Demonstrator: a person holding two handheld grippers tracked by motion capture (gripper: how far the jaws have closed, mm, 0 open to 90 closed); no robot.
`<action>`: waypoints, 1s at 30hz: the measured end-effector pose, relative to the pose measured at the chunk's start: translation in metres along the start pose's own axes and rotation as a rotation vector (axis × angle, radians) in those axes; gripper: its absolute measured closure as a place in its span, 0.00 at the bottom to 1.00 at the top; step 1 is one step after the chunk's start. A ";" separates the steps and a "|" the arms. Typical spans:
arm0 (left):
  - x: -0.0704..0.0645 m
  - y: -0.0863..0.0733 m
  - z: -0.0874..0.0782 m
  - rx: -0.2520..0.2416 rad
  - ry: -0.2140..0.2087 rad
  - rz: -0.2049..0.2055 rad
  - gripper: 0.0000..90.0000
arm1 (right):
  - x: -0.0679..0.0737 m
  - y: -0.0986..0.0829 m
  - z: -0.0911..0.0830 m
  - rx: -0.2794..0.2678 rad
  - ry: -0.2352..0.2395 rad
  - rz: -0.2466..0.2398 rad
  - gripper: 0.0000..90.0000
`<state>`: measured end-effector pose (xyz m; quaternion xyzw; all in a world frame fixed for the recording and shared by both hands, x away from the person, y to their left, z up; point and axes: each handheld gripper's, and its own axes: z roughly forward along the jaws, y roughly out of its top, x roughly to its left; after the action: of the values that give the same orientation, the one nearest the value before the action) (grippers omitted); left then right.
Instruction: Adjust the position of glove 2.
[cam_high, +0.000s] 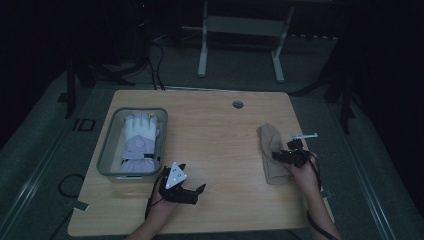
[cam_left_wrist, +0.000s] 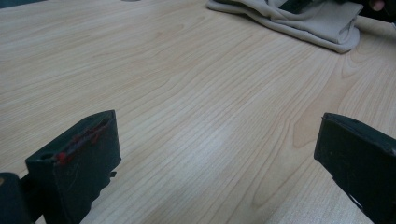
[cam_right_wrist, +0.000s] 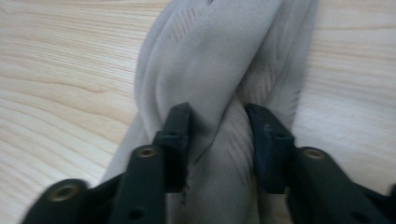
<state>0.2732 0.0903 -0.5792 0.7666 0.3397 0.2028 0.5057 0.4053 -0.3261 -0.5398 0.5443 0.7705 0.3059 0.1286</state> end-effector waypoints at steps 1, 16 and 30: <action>0.000 0.000 0.000 -0.001 0.000 0.001 0.01 | 0.002 -0.002 0.000 -0.008 -0.003 0.010 0.71; 0.000 0.000 0.000 -0.003 0.001 0.002 0.01 | 0.066 0.002 0.018 -0.026 -0.031 -0.043 0.74; -0.001 0.001 0.002 0.028 0.006 0.012 0.01 | 0.118 0.019 0.044 -0.014 0.000 -0.041 0.73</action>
<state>0.2739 0.0880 -0.5784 0.7750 0.3395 0.2034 0.4927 0.3991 -0.1992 -0.5462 0.5275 0.7793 0.3086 0.1386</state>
